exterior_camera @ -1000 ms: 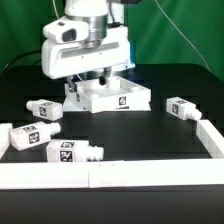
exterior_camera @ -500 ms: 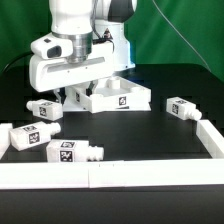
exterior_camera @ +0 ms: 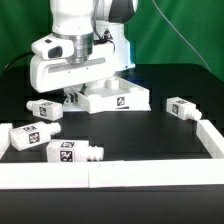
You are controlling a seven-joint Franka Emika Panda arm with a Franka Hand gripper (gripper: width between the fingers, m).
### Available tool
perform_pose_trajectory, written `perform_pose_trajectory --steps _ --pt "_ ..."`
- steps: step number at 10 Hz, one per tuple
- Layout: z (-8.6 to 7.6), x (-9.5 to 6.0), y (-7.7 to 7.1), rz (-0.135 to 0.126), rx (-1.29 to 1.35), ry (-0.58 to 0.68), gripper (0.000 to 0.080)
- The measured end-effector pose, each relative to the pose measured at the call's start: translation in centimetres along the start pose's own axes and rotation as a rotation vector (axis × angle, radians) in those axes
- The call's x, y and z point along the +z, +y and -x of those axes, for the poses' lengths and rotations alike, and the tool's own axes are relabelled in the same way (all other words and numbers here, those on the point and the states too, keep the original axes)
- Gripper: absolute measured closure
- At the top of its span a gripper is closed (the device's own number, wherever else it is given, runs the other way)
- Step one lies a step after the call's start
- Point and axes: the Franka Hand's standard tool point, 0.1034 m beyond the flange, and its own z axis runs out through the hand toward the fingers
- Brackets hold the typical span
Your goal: Assemble one leg
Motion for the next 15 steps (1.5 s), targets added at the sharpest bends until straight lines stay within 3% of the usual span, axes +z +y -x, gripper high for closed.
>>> perform_pose_trajectory --steps 1,4,6,8,9,10,14,15 --pt "0.0 0.0 0.0 0.000 0.000 0.000 0.0722" --pt "0.0 0.0 0.0 0.000 -0.002 0.000 0.0746" --pt "-0.8 -0.4 0.3 -0.020 0.043 -0.025 0.0746" --pt "-1.6 -2.6 0.4 -0.063 0.112 -0.075 0.0746" --pt "-1.6 -4.1 0.5 -0.114 0.185 -0.130 0.0745" --pt "-2.4 -5.6 0.5 -0.130 0.300 -0.178 0.0745" --pt "-6.6 -7.8 0.1 -0.099 0.414 -0.203 0.0745" --pt "-6.4 -7.6 0.0 -0.101 0.397 -0.204 0.0745"
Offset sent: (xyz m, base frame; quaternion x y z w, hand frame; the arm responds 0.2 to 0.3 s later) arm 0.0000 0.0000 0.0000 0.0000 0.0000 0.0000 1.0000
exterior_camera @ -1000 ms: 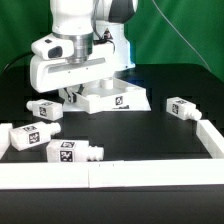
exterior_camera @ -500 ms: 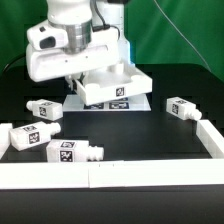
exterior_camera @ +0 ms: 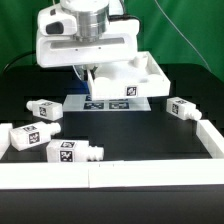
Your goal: Assemble one leg
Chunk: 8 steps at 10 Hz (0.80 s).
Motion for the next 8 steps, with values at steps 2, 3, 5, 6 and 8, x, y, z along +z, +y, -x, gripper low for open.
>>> perform_pose_trajectory --steps 2,3,5,6,8 --pt "0.0 0.1 0.0 0.000 -0.001 -0.002 0.0745" --pt "0.0 0.1 0.0 0.000 -0.001 -0.003 0.0745" --pt "-1.2 -0.4 -0.3 0.003 0.035 -0.011 0.0745" --pt "-3.7 -1.1 -0.5 0.001 0.040 0.005 0.0745" --pt "-7.5 -1.8 -0.1 -0.024 0.032 0.048 0.0745"
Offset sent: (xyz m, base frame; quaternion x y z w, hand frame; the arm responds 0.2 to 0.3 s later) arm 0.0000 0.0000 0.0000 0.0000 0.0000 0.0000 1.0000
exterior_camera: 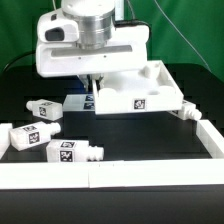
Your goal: Assemble one leg
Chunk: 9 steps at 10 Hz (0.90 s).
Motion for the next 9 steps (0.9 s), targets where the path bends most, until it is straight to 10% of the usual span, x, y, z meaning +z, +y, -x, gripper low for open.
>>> perform_pose_trajectory --steps 6,9 --pt "0.4 0.7 -0.1 -0.001 -0.001 -0.014 0.0745" --pt "-4.7 1.6 -1.4 -0.014 0.055 -0.020 0.0745"
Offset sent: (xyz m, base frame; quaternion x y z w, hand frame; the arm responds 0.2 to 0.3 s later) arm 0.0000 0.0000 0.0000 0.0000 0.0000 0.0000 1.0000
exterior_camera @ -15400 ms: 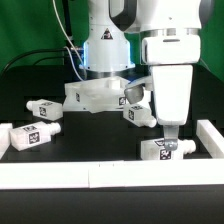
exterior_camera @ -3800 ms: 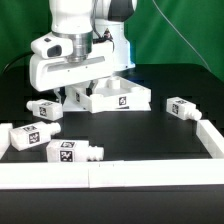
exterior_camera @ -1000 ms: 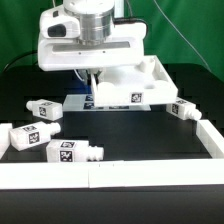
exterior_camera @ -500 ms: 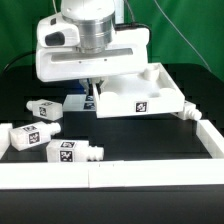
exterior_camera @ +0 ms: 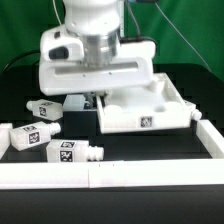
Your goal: Assemble one leg
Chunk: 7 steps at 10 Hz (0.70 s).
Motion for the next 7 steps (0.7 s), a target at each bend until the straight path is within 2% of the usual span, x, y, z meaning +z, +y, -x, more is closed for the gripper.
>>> perform_pose_trajectory --steps 2,3,7 --pt "-3.0 -0.3 -1.0 -0.004 0.008 0.088 0.0745" --pt "-2.5 -0.1 -0.9 -0.004 0.009 0.074 0.0745" --pt "-2.4 0.3 -0.9 -0.004 0.009 0.068 0.0745"
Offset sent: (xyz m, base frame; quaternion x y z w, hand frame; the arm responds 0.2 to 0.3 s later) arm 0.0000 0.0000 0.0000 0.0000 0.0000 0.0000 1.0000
